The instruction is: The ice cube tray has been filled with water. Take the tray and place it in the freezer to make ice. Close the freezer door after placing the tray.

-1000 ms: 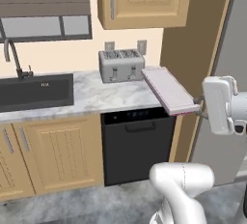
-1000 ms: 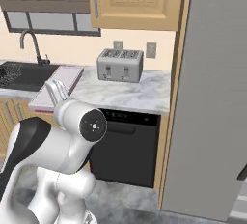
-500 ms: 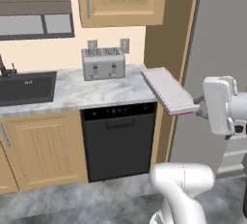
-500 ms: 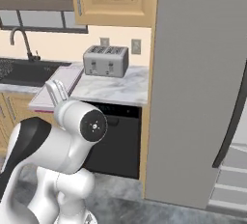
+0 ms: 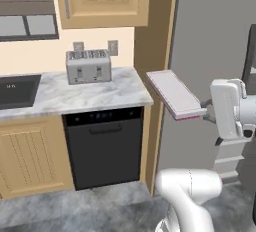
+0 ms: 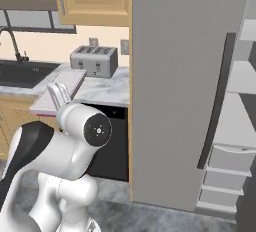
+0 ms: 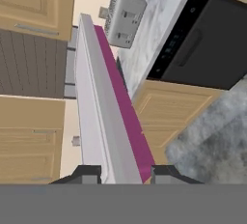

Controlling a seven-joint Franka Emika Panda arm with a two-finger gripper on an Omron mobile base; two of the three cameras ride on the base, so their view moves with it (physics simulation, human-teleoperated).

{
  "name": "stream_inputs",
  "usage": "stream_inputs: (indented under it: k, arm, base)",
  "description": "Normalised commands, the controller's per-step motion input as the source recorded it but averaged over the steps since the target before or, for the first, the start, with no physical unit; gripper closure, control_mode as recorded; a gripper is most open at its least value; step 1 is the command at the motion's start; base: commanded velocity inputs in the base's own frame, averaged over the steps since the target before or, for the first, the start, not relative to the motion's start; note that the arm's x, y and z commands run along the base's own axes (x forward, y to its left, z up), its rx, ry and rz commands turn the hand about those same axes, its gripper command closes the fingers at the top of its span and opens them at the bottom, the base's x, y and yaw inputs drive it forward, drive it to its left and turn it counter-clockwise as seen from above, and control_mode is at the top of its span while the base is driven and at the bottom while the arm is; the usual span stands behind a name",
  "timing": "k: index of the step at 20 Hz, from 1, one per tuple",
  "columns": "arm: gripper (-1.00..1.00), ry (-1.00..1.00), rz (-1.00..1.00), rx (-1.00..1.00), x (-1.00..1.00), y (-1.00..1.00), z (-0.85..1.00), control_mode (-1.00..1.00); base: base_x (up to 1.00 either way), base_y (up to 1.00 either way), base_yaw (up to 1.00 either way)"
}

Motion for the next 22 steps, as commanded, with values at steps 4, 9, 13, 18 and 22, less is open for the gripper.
stream_inputs:
  k: [4, 9, 13, 18, 22]
  arm:
    - [1.0, 0.0, 0.0, 0.0, 0.0, 0.0, 0.0, 1.0]
    - [1.0, 0.0, 0.0, 0.0, 0.0, 0.0, 0.0, 1.0]
    - [1.0, 0.0, 0.0, 0.0, 0.0, 0.0, 0.0, 1.0]
    - [1.0, 0.0, 0.0, 0.0, 0.0, 0.0, 0.0, 1.0]
    - [1.0, 0.0, 0.0, 0.0, 0.0, 0.0, 0.0, 1.0]
  base:
    - [-0.23, -0.51, -0.03]
    - [-0.24, -0.56, -0.06]
    - [-0.23, -0.53, -0.13]
    - [-0.15, -0.46, -0.17]
    - [-0.01, -0.31, -0.2]
